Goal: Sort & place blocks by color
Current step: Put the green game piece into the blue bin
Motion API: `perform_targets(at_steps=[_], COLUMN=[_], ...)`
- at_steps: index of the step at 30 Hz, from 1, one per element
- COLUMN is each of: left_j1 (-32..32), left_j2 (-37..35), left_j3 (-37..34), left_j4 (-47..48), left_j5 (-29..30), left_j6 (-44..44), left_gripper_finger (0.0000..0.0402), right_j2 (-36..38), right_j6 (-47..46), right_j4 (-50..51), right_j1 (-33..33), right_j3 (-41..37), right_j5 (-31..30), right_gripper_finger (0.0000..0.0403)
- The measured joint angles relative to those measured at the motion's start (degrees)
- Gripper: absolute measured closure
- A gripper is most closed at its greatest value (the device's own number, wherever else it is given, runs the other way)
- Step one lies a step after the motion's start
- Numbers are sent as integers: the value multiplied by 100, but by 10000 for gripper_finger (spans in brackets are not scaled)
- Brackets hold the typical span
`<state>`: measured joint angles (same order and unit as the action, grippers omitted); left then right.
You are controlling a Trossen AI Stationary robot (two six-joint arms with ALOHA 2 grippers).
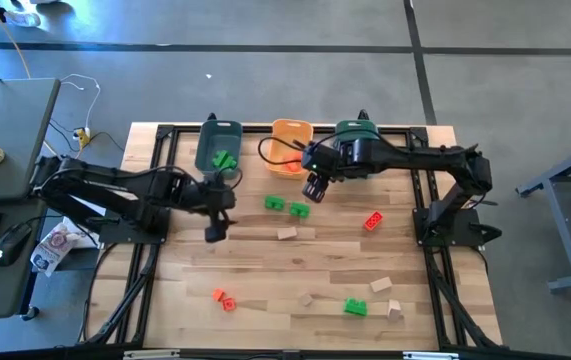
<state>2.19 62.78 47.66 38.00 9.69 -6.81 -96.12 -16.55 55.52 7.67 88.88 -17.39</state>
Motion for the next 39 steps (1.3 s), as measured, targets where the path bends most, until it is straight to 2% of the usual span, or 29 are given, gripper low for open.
perform_targets(at_steps=[9,14,23,39], left_j1=[565,916,1260,1332], left_j2=[564,1102,2020,3387], left_j3=[0,-2,5,635], left_j4=[-1290,-1819,-2171,-2338], left_j5=[-29,-435,-757,-756], left_j6=[1721,2220,2582,2805], left_gripper_finger=[100,102,103,103], right_j2=[0,-35,-135,-409], right_j6=[-160,-372,-456,-396], right_j4=[-5,-145,-360,-385], right_j1=[-173,-171,-173,-169], right_j3=[0,-2,-4,-4], right_j5=[-175,-178,-192,-172], right_gripper_finger=[217,217,217,217])
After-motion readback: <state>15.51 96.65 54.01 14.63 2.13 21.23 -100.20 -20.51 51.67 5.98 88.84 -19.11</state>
